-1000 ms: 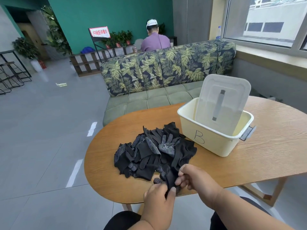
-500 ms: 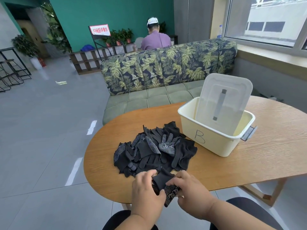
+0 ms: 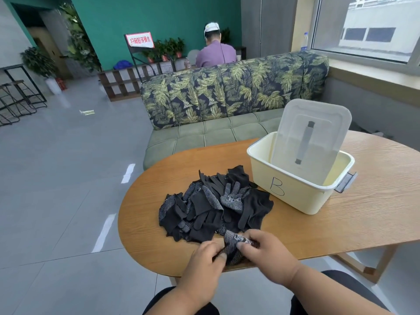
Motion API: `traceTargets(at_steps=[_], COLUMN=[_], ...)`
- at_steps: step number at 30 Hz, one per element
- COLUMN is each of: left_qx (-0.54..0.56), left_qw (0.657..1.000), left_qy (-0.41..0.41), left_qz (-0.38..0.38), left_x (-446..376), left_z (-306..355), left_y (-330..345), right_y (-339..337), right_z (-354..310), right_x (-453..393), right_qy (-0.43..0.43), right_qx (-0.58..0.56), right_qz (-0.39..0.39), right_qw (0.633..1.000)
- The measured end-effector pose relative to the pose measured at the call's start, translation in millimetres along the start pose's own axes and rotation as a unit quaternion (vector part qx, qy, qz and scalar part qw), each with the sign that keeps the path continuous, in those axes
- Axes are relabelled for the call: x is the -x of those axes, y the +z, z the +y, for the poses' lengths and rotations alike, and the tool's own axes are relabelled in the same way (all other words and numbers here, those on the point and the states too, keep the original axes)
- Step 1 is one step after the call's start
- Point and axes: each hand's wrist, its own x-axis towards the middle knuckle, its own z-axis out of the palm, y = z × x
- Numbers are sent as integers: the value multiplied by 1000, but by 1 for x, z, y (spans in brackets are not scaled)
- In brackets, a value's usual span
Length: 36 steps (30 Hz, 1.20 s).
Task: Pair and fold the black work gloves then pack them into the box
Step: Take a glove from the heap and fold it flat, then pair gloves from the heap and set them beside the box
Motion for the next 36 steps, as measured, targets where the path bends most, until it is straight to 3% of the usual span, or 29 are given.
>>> traceTargets(at_steps=[4,7,10,16,19,22,28,32,36], left_qx=[151,152,121,19,-23,-34,-44,-41,-40], left_qw=[987,984,988,998,998,998,998,998,998], left_qy=[-59,-86,-86,-25,0,9,16,11,7], left_qz=[-9,21,34,50,54,51,48,53,52], left_x=[-1,0,0,-1,0,0,-1,-4,-4], left_z=[5,2,-7,-20,-22,-24,-28,-29,-31], left_y=[-5,-9,-6,7,9,9,8,10,10], right_y=[-28,-58,-78,-90,-99,-110,-115,-109,-94], right_z=[-9,-6,9,19,18,19,38,44,37], right_x=[-1,-1,-3,-6,-11,-14,-19,-21,-17], right_qy=[127,213,283,304,242,201,139,105,19], right_qx=[-206,-312,-326,-170,-11,92,259,394,447], right_qz=[30,106,149,133,98,54,72,113,150], right_qw=[970,920,890,928,965,974,953,906,881])
